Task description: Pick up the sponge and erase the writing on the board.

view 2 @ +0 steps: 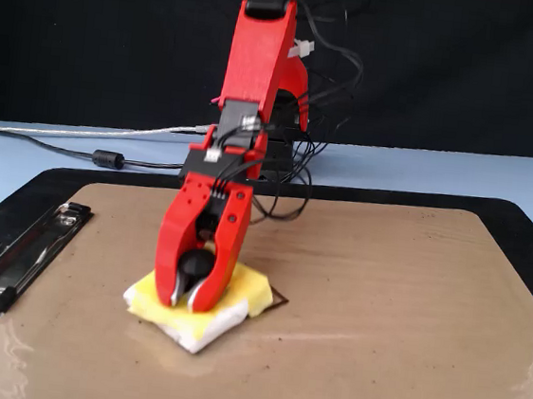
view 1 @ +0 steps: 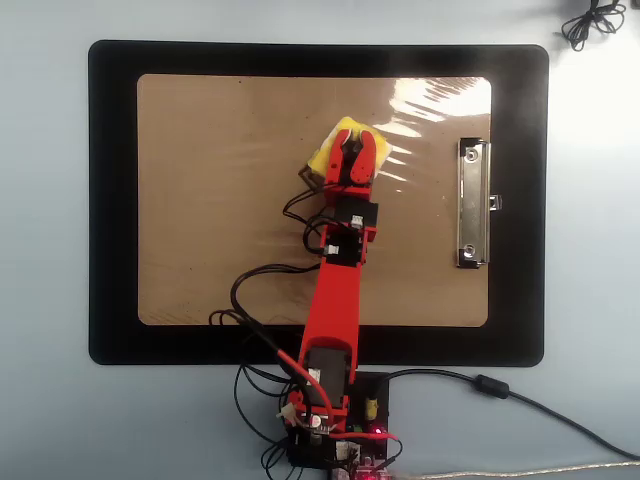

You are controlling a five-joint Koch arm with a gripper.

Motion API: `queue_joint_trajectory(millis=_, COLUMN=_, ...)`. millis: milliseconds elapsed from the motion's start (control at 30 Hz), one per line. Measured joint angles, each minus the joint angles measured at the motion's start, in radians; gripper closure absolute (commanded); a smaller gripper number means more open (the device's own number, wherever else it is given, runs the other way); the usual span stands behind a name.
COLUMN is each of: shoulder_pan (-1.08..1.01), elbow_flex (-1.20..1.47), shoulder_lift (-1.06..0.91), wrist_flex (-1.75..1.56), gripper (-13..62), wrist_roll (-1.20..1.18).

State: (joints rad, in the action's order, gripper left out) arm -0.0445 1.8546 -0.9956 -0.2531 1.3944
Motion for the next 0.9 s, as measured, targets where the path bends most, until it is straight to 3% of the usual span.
queue_joint_trajectory(millis=200, shoulder_pan=0.072, elbow_flex=0.241, shoulder_lift=-0.229, wrist_flex=0.003, gripper=57.4, wrist_roll=0.092)
queue_joint_trajectory(millis=300, shoulder_pan=0.086, elbow_flex=0.103, shoulder_lift=-0.098, wrist_flex=-0.009, gripper=57.4, wrist_roll=0.106)
queue_joint_trajectory(millis=367, shoulder_pan=0.092, elbow_flex=-0.127, shoulder_lift=0.08, wrist_flex=-0.046, gripper=57.4, wrist_roll=0.117)
queue_joint_trajectory(millis=433, shoulder_pan=0.098, elbow_flex=-0.161, shoulder_lift=0.141, wrist_flex=-0.064, gripper=57.4, wrist_roll=0.118)
queue_joint_trajectory(millis=500, shoulder_pan=0.115, elbow_flex=-0.092, shoulder_lift=0.078, wrist_flex=-0.067, gripper=57.4, wrist_roll=0.126)
queue_joint_trajectory(millis=600, shoulder_pan=0.137, elbow_flex=0.287, shoulder_lift=-0.229, wrist_flex=-0.066, gripper=57.4, wrist_roll=0.135)
queue_joint_trajectory(millis=667, shoulder_pan=0.14, elbow_flex=0.379, shoulder_lift=-0.331, wrist_flex=-0.058, gripper=57.4, wrist_roll=0.141)
queue_joint_trajectory(millis=733, shoulder_pan=0.14, elbow_flex=0.305, shoulder_lift=-0.27, wrist_flex=-0.041, gripper=57.4, wrist_roll=0.141)
queue_joint_trajectory(millis=833, shoulder_pan=0.132, elbow_flex=-0.081, shoulder_lift=0.055, wrist_flex=-0.028, gripper=57.4, wrist_roll=0.144)
queue_joint_trajectory(millis=900, shoulder_pan=0.141, elbow_flex=-0.124, shoulder_lift=0.1, wrist_flex=-0.037, gripper=57.4, wrist_roll=0.144)
